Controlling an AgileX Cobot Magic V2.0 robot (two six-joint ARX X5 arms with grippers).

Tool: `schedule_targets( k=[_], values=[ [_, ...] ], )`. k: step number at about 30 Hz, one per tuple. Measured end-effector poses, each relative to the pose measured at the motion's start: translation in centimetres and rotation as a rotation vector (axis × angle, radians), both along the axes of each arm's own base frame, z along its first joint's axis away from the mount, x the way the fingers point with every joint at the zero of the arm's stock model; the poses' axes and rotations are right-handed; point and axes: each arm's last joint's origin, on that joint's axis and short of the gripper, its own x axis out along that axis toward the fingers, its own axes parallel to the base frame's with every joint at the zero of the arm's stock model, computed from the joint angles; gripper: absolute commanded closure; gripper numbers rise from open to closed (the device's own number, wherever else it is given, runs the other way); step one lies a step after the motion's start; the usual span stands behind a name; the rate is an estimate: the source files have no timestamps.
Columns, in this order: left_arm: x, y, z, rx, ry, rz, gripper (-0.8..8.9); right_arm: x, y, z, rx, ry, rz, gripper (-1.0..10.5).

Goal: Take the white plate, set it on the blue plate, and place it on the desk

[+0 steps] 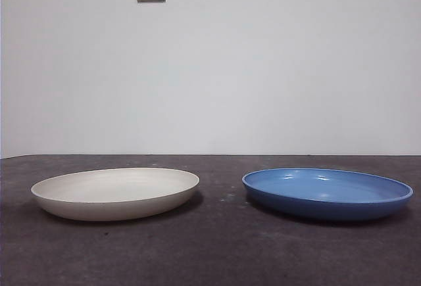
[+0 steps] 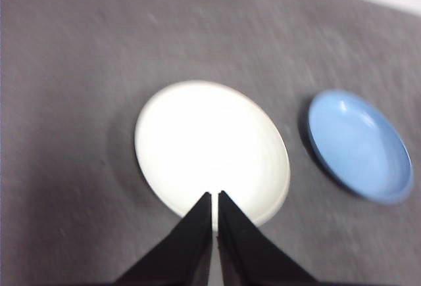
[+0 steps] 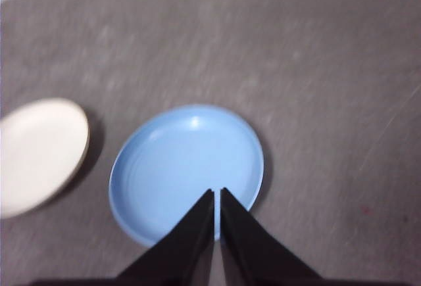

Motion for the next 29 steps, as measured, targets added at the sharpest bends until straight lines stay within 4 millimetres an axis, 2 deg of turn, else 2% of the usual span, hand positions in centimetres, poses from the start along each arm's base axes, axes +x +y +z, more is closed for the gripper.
schedule_targets(
  k=[4,8,14,22,24,27,29],
  values=[
    [0.7,-0.7,0.2,0.029,0.086,-0.086,7.99,1.7,0.2,0.5,-0.011,0.103,0.077,9.4],
    [1.0,-1.5,0.6,0.064,0.152,-0.178,7.99,2.5,0.7,0.0,-0.022,0.203,0.149,9.4],
    [1.1,-2.6,1.4,0.1,0.158,-0.29,7.99,2.2,1.7,-0.7,-0.033,0.29,0.255,9.4],
    [1.0,-2.9,1.4,0.103,0.154,-0.31,7.7,2.0,2.3,-0.7,-0.046,0.288,0.313,9.2],
    [1.0,-2.9,1.4,0.103,0.155,-0.31,6.8,2.0,2.4,-0.7,-0.048,0.288,0.319,8.0],
    [1.0,-2.9,1.4,0.103,0.155,-0.31,4.29,2.0,2.4,-0.7,-0.047,0.289,0.317,5.4],
    [1.0,-2.9,1.4,0.102,0.155,-0.309,2.96,2.0,2.4,-0.7,-0.044,0.291,0.315,4.8]
  ],
)
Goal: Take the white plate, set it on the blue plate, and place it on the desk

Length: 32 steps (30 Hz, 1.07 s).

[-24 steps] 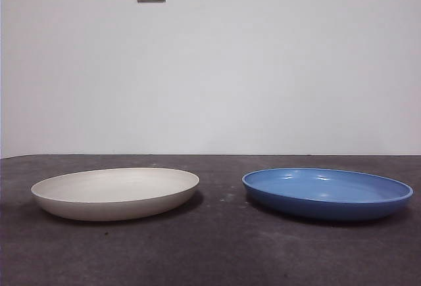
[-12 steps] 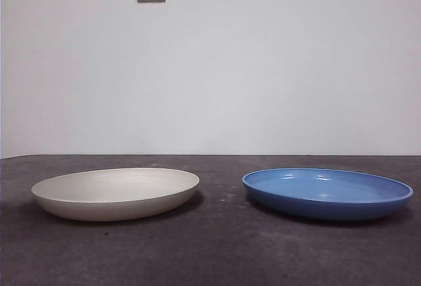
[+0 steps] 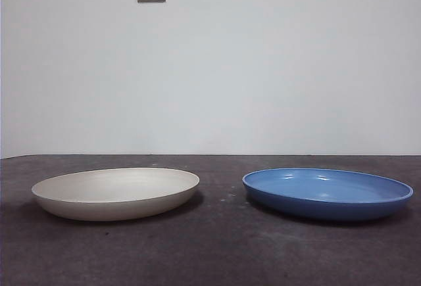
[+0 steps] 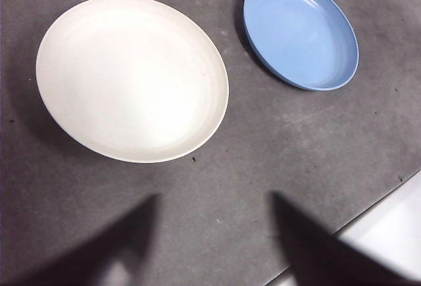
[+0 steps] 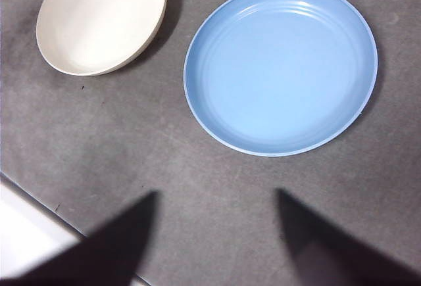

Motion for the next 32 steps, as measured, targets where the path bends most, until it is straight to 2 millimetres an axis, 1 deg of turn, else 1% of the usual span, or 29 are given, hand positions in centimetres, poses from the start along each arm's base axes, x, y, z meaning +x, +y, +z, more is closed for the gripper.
schedule_targets(
  k=[1,8,11,14,17,20,25,27,32],
  values=[
    [0.0,0.0,0.0,0.0,0.0,0.001,2.71,0.0,0.0,0.0,0.0,0.0,-0.001,4.8],
    [0.1,0.0,0.0,-0.005,-0.002,0.005,2.77,0.0,0.0,0.0,0.005,0.005,-0.007,4.8],
    [0.5,-0.1,0.0,-0.01,-0.005,0.013,2.83,0.0,0.0,0.0,0.007,0.008,-0.011,4.8],
    [1.5,-0.3,0.1,-0.017,-0.029,0.043,2.83,0.0,0.0,0.0,0.008,0.008,-0.011,4.8],
    [2.8,-0.5,0.0,-0.007,-0.047,0.091,2.83,0.0,0.0,0.0,0.008,0.008,-0.011,4.8],
    [4.5,-0.7,-0.8,0.031,-0.016,0.136,2.83,0.0,0.0,0.0,0.008,0.01,-0.012,4.8],
    [7.8,-1.2,-3.2,0.11,0.088,0.183,2.83,0.0,0.0,0.0,0.008,0.011,-0.013,4.8],
    [9.2,-1.5,-4.2,0.115,0.101,0.184,2.84,0.0,0.0,0.0,0.008,0.011,-0.013,4.8],
    [12.0,-2.1,-6.3,0.146,0.119,0.203,2.87,0.0,0.0,0.0,0.008,0.012,-0.013,4.8]
  ],
)
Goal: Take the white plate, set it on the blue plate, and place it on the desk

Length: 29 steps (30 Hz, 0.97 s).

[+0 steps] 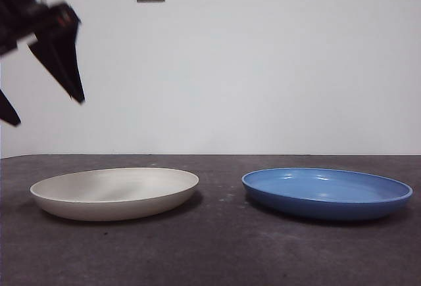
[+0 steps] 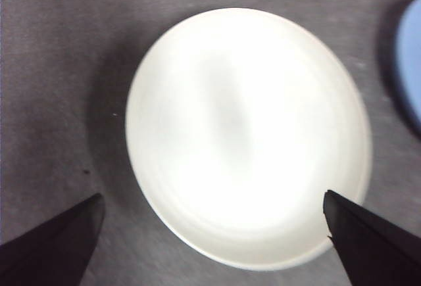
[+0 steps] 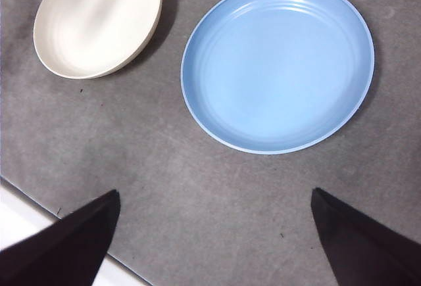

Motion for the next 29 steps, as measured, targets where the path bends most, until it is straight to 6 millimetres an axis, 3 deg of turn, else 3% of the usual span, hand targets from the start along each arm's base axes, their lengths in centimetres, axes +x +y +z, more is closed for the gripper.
schedule_targets(
  k=[8,18,23,29],
  values=[
    [3.2,-0.5,-4.1,0.051,0.076,0.025,2.91,0.0,0.0,0.0,0.0,-0.001,0.0,4.8],
    [5.0,-0.6,-7.2,0.074,0.124,0.043,2.94,0.0,0.0,0.0,0.0,-0.001,0.0,4.8],
    [5.2,-0.6,-7.4,0.074,0.125,0.042,4.62,0.0,0.0,0.0,0.0,-0.002,0.0,4.8],
    [5.2,-0.6,-8.0,0.079,0.153,0.043,5.48,0.0,0.0,0.0,0.0,-0.002,0.0,4.8]
  ],
)
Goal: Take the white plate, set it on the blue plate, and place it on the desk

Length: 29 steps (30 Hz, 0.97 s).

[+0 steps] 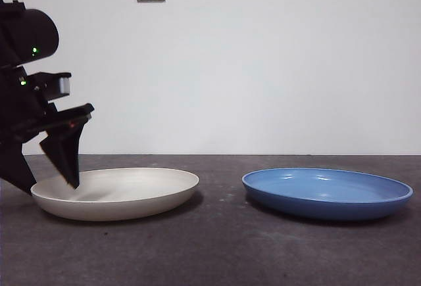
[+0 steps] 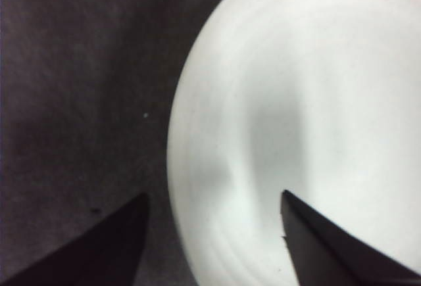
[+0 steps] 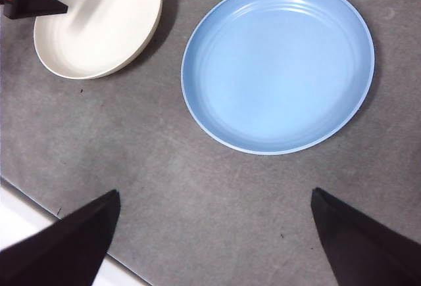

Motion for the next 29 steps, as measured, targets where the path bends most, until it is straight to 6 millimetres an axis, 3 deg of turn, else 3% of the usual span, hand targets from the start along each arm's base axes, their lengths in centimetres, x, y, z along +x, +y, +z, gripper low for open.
schedule_targets(
  k=[8,18,23,29],
  values=[
    [0.1,0.0,-0.4,-0.005,0.018,0.02,8.06,0.0,0.0,0.0,0.0,0.0,0.0,4.8],
    [0.3,-0.1,0.3,-0.045,-0.013,0.062,8.05,0.0,0.0,0.0,0.0,0.0,0.0,4.8],
    [-0.2,0.0,2.7,-0.076,-0.09,0.079,8.05,0.0,0.0,0.0,0.0,0.0,0.0,4.8],
    [-0.5,-0.5,8.3,-0.231,-0.199,0.042,8.05,0.0,0.0,0.0,0.0,0.0,0.0,4.8]
  ],
)
